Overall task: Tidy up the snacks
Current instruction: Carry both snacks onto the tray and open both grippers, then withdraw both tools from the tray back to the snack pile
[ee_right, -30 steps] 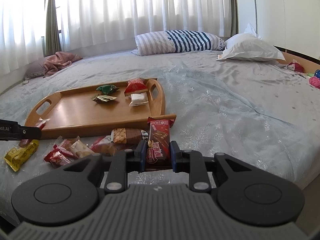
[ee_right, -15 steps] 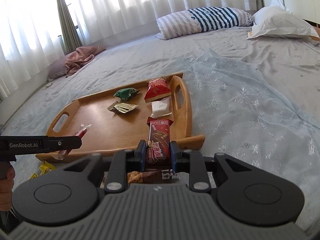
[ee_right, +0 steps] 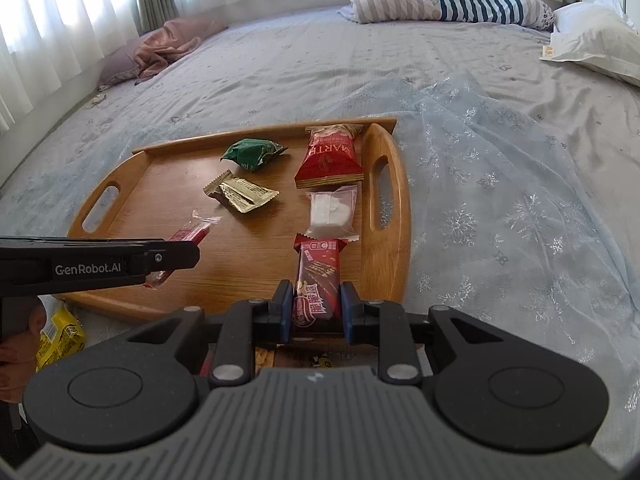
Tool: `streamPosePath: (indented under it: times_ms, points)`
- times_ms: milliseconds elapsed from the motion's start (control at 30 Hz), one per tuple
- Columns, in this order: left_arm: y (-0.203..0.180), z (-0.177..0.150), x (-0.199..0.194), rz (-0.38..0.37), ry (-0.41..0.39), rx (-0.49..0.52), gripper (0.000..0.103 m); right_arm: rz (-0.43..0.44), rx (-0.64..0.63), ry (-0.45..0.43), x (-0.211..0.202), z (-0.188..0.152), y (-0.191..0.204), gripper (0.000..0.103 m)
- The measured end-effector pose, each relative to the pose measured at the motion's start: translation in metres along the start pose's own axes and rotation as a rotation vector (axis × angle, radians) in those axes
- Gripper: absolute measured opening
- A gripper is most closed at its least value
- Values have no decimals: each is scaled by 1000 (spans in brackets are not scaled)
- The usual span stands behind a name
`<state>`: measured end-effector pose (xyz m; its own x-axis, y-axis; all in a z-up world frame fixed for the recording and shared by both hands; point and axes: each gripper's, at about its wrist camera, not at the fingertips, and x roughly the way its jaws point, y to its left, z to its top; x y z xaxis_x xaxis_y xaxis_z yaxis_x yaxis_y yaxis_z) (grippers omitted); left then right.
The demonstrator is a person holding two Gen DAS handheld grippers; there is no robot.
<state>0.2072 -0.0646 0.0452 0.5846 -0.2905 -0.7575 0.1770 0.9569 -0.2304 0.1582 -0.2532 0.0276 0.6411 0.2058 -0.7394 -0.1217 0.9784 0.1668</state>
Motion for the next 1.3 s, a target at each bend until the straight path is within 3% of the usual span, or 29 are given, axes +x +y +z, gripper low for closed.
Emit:
streamPosePath:
  times_ms: [167, 433, 1067, 1167, 1233, 1300]
  points:
    - [-2, 2, 17, 26, 16, -15, 31, -7, 22, 32, 16, 8, -4, 29]
    - [-11, 0, 27, 58, -15, 0, 31, -40, -3, -13, 22, 3, 0, 30]
    - [-22, -5, 34, 75, -40, 40, 32, -27, -11, -62, 26, -9, 2, 30]
    - [-23, -5, 34, 78, -42, 46, 32, -25, -10, -69, 25, -9, 2, 36]
    - [-24, -6, 34, 81, -42, 50, 37, -26, -12, -74, 24, -10, 2, 44]
    - [-24, -6, 32, 80, -44, 52, 43, -24, -11, -83, 22, -10, 2, 46]
